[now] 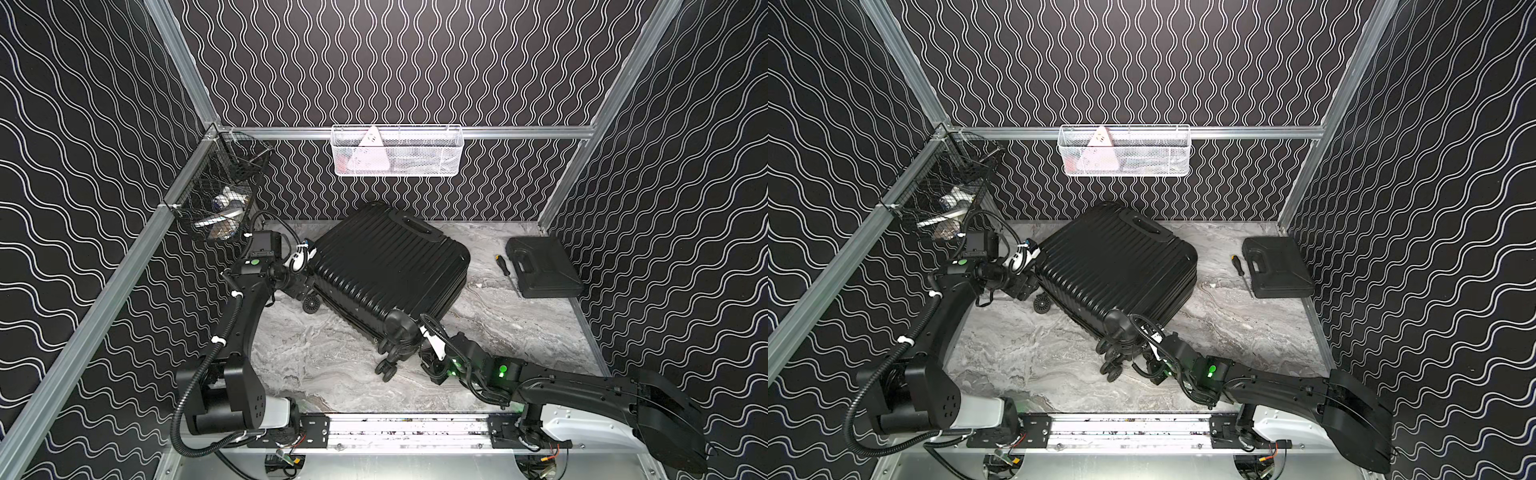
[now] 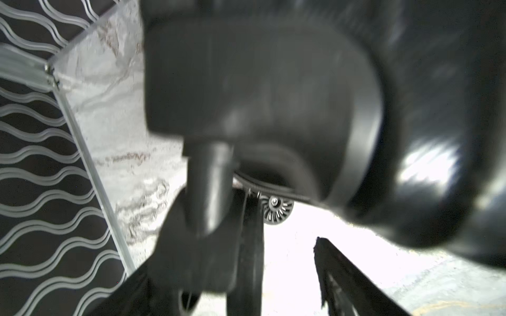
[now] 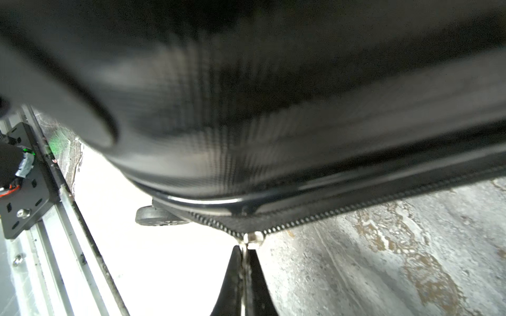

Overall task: Close the suitcase zippers
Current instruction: Zip the zipper on the suitcase.

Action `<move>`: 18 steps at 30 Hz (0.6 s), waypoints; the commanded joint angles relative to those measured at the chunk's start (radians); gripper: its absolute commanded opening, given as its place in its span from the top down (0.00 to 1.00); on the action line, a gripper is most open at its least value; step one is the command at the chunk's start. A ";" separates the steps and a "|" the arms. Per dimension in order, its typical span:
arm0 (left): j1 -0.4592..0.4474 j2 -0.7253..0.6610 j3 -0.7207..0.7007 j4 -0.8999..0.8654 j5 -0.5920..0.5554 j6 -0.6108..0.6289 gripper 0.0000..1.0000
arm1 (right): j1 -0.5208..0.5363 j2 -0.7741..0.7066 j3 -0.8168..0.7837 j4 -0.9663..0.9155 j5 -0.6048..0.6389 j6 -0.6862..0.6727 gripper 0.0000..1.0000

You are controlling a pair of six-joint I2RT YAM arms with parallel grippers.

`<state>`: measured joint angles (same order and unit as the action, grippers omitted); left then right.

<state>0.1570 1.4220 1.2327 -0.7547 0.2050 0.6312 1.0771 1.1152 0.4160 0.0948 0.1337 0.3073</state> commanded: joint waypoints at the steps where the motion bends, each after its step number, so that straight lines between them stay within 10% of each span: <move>1: -0.001 0.045 0.030 -0.018 0.145 0.078 0.20 | 0.001 0.012 -0.005 -0.084 -0.024 0.022 1.00; 18: -0.002 0.088 0.053 -0.009 0.037 -0.129 0.69 | 0.003 0.031 0.026 -0.066 -0.155 -0.041 1.00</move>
<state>0.1623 1.5227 1.2755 -0.7200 0.1589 0.6426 1.0760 1.1328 0.4328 0.0887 0.1204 0.3134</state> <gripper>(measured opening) 0.453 0.049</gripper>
